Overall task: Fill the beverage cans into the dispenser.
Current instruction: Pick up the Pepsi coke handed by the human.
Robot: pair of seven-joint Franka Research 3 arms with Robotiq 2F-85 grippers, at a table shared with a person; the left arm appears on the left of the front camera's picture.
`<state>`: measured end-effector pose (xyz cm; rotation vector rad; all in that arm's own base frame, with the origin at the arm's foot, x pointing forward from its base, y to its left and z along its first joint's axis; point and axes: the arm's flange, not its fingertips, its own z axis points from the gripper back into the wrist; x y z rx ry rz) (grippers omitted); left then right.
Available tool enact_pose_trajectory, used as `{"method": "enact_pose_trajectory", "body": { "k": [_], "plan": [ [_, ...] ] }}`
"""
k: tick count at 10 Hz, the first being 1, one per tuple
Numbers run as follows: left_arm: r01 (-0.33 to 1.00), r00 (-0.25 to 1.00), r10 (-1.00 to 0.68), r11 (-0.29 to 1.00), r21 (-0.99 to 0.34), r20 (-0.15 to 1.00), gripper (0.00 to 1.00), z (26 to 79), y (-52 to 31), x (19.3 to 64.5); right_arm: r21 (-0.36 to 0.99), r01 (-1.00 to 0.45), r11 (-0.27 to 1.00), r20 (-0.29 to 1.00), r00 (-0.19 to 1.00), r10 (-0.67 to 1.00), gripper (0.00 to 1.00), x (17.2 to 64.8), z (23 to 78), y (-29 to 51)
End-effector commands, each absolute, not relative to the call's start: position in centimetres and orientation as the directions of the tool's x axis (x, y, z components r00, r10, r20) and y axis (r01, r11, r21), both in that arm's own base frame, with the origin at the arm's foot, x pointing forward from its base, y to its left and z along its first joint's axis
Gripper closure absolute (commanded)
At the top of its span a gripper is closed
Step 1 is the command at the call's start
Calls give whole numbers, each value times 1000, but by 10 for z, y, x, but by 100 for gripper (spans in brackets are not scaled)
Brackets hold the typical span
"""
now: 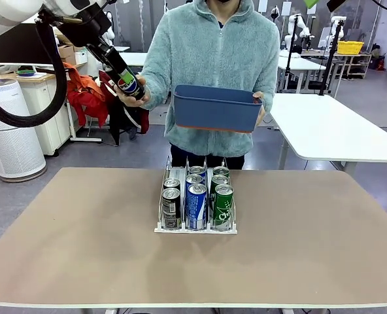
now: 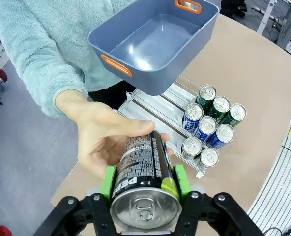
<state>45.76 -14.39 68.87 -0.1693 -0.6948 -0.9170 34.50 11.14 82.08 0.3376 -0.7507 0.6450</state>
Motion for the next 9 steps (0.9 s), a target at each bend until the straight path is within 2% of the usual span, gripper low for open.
{"method": "enact_pose_trajectory", "body": {
  "k": [1, 8, 9],
  "plan": [
    [779, 417, -669, 611, 137, 616, 100, 687, -141, 458, 57, -648, 759, 723, 551, 416, 0, 345, 820, 112],
    [779, 424, -675, 611, 137, 604, 100, 691, -139, 455, 57, -648, 759, 723, 551, 416, 0, 345, 820, 112],
    [768, 462, -666, 631, 112, 586, 100, 691, -140, 457, 57, -648, 759, 723, 551, 416, 0, 345, 820, 112]
  ]
}}
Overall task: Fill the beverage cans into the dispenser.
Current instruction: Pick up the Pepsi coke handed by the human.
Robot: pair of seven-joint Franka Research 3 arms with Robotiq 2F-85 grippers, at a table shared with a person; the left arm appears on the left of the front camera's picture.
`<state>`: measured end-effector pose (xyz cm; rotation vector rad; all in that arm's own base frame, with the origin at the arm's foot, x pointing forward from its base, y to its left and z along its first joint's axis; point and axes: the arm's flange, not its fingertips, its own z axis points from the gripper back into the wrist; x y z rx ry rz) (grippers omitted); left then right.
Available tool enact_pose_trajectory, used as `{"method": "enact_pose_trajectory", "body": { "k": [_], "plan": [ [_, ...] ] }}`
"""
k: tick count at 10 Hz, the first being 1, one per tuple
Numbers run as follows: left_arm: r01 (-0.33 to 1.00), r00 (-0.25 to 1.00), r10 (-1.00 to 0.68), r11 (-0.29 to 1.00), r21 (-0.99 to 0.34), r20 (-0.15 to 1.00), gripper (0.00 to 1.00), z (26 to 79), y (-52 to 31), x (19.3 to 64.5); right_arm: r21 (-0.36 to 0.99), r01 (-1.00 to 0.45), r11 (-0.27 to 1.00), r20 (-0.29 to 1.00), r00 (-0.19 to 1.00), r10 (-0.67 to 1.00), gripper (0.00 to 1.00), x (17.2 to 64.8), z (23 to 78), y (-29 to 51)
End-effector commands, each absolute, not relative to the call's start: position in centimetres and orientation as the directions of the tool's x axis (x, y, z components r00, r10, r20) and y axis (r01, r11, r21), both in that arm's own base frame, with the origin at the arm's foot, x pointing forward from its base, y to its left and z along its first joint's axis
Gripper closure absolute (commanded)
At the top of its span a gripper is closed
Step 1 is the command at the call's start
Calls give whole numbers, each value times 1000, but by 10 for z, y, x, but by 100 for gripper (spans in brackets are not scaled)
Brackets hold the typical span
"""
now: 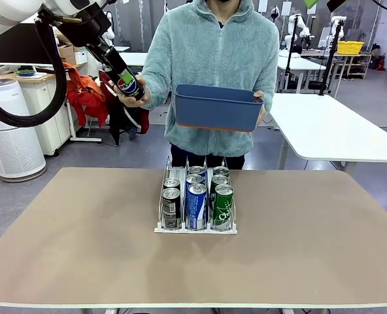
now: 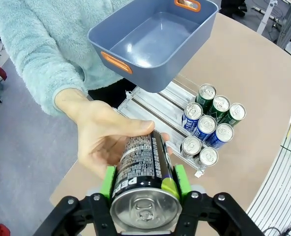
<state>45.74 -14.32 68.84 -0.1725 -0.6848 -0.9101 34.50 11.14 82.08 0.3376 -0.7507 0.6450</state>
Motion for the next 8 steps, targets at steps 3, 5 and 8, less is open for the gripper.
{"method": "enact_pose_trajectory", "body": {
  "k": [3, 5, 8],
  "plan": [
    [775, 420, -669, 616, 142, 613, 61, 688, -143, 457, 57, -648, 759, 723, 551, 416, 0, 345, 820, 112],
    [775, 420, -669, 616, 142, 613, 61, 688, -143, 457, 57, -648, 759, 723, 551, 416, 0, 345, 820, 112],
    [775, 420, -669, 616, 142, 613, 61, 688, -143, 457, 57, -648, 759, 723, 551, 416, 0, 345, 820, 112]
  ]
}}
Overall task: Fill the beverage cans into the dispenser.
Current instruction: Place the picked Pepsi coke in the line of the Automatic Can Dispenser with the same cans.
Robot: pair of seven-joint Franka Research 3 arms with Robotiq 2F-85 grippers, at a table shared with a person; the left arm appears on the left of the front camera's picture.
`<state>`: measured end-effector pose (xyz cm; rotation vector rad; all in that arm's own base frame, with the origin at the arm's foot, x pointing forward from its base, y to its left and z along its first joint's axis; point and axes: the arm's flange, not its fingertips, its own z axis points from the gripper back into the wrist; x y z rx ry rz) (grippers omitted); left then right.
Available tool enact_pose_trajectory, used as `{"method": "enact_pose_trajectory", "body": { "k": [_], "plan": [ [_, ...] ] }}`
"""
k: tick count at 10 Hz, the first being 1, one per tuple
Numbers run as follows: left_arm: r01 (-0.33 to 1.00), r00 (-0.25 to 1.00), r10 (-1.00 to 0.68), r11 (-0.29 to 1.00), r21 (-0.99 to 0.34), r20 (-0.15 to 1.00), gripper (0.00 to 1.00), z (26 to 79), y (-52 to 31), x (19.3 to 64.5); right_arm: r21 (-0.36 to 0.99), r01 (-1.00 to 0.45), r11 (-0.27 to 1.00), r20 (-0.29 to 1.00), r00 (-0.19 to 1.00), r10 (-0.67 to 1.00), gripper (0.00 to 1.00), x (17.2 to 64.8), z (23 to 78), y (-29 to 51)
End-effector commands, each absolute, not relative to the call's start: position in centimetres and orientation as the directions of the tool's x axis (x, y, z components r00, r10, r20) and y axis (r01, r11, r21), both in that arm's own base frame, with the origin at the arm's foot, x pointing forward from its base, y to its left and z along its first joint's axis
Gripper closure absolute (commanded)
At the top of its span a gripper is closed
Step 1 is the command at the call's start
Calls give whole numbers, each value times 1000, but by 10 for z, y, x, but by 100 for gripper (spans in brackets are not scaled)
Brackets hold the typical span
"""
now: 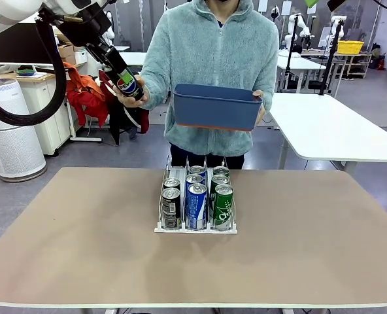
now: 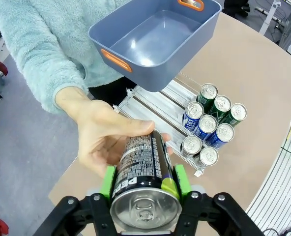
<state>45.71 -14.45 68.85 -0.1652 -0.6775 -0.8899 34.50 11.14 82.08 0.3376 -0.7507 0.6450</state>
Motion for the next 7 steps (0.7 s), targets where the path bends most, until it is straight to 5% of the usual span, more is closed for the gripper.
{"method": "enact_pose_trajectory", "body": {
  "k": [1, 7],
  "plan": [
    [775, 420, -669, 616, 142, 613, 61, 688, -143, 457, 57, -648, 759, 723, 551, 416, 0, 345, 820, 112],
    [775, 420, -669, 616, 142, 613, 61, 688, -143, 457, 57, -648, 759, 723, 551, 416, 0, 345, 820, 112]
  ]
}}
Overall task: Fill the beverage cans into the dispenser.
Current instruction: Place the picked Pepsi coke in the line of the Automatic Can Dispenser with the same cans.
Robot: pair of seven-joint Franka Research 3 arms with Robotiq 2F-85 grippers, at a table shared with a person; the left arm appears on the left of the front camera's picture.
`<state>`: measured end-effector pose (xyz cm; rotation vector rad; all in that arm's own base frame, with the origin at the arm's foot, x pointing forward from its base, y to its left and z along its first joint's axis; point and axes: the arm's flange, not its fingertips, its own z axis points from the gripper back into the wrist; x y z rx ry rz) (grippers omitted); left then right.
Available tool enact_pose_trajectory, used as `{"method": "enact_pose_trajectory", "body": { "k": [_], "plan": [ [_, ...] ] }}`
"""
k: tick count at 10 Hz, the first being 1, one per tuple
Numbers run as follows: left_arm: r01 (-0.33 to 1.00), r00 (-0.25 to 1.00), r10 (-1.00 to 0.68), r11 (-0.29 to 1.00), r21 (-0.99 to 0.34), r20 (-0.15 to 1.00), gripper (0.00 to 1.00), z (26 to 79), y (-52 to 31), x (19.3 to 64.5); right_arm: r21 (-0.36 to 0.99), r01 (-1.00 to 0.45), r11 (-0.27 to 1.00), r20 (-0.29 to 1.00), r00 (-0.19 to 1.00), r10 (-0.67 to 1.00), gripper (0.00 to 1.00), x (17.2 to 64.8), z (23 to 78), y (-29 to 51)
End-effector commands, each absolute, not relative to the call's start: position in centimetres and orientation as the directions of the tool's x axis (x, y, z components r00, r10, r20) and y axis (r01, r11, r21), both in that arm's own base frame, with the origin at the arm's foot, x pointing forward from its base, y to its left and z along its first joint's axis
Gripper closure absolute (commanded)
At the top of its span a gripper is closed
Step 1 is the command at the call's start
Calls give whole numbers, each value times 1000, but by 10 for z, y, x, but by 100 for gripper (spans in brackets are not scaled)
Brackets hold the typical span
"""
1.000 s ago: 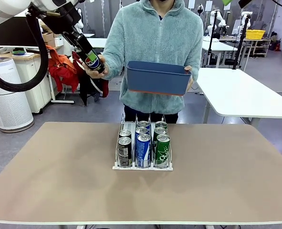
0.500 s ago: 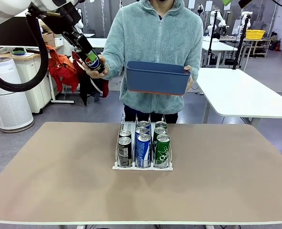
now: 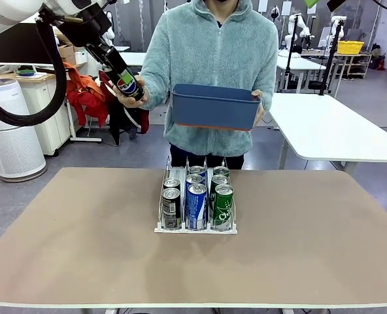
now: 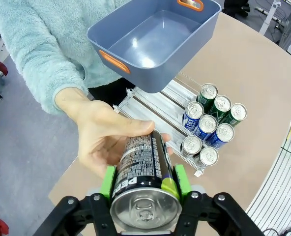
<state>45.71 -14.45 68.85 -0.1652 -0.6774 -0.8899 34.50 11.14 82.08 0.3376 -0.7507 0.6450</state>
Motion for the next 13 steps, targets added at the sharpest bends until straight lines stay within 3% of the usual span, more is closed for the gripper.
{"method": "enact_pose_trajectory", "body": {
  "k": [1, 13],
  "plan": [
    [775, 420, -669, 616, 142, 613, 61, 688, -143, 457, 57, -648, 759, 723, 551, 416, 0, 345, 820, 112],
    [775, 420, -669, 616, 142, 613, 61, 688, -143, 457, 57, -648, 759, 723, 551, 416, 0, 345, 820, 112]
  ]
}}
